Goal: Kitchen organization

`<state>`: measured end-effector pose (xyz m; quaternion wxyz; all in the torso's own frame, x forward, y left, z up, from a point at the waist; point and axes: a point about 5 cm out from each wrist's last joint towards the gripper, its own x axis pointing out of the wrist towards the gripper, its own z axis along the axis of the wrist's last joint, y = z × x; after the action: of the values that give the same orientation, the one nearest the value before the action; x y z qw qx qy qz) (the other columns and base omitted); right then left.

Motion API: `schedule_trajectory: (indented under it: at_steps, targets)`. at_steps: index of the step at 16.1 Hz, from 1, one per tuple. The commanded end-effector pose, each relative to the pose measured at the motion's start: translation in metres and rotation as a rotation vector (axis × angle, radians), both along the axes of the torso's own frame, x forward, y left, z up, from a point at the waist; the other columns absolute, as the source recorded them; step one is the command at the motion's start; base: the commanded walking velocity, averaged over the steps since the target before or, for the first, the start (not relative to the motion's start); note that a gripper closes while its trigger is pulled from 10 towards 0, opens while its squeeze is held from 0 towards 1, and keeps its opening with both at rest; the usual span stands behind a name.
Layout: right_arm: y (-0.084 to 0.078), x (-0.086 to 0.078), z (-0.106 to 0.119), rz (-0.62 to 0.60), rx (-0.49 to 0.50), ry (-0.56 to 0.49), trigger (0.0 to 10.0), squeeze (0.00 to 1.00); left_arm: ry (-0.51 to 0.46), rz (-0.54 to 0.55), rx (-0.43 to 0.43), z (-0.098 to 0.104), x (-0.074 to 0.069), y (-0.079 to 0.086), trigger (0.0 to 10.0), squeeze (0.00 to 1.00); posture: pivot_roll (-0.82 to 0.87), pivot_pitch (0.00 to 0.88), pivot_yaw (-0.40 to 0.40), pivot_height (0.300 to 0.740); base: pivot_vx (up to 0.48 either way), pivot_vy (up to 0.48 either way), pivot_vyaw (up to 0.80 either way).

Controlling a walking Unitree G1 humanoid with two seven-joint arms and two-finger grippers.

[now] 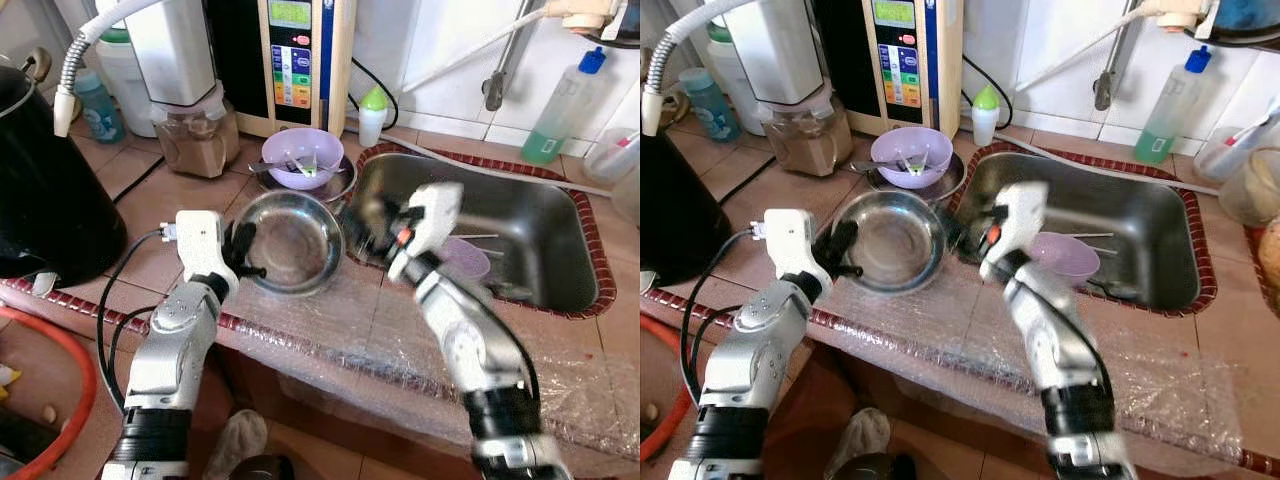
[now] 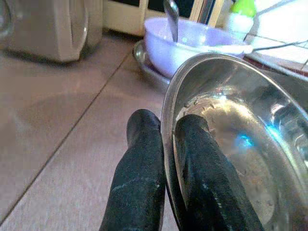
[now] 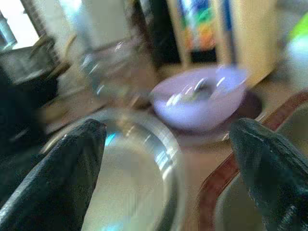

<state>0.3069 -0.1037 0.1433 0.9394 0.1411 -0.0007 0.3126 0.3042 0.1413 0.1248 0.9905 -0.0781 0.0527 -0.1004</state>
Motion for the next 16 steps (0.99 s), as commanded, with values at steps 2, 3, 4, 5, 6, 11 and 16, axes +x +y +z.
schedule_trajectory:
  at_steps: [2, 3, 4, 5, 6, 11, 16]
  targets:
    - [0.002, -0.004, 0.004, 0.083, -0.005, 0.001, 10.0, 0.00, -0.049, 0.028, 0.004, 0.008, 0.005, 0.005, 0.0, 0.00, 0.04, 0.000, 0.028, 0.740, 0.000, 0.000, 0.00]
    - [0.002, -0.004, 0.004, 0.083, -0.005, 0.001, 10.0, 0.00, -0.049, 0.028, 0.004, 0.008, 0.005, 0.005, 0.0, 0.00, 0.04, 0.000, 0.028, 0.740, 0.000, 0.000, 0.00]
    - [0.002, -0.004, 0.004, 0.083, -0.005, 0.001, 10.0, 0.00, -0.049, 0.028, 0.004, 0.008, 0.005, 0.005, 0.0, 0.00, 0.04, 0.000, 0.028, 0.740, 0.000, 0.000, 0.00]
    - [0.002, -0.004, 0.004, 0.083, -0.005, 0.001, 10.0, 0.00, -0.049, 0.028, 0.004, 0.008, 0.005, 0.005, 0.0, 0.00, 0.04, 0.000, 0.028, 0.740, 0.000, 0.000, 0.00]
    - [0.002, -0.004, 0.003, 0.087, -0.007, 0.005, 10.0, 0.00, -0.055, 0.027, 0.002, 0.009, 0.006, 0.005, 0.0, 0.00, 0.04, 0.000, 0.028, 0.740, 0.000, 0.000, 0.00]
    - [0.011, 0.014, -0.027, 0.007, -0.100, 0.158, 2.8, 0.00, -0.167, -0.049, -0.072, 0.025, 0.003, -0.008, 0.0, 0.00, 0.05, 0.000, 0.017, 0.740, 0.000, 0.000, 0.00]
    - [0.009, 0.024, -0.025, -0.045, -0.042, 0.187, 0.0, 0.00, -0.196, -0.066, -0.097, 0.029, 0.002, -0.010, 0.0, 0.00, 0.06, 0.000, 0.014, 0.740, 0.000, 0.000, 0.00]
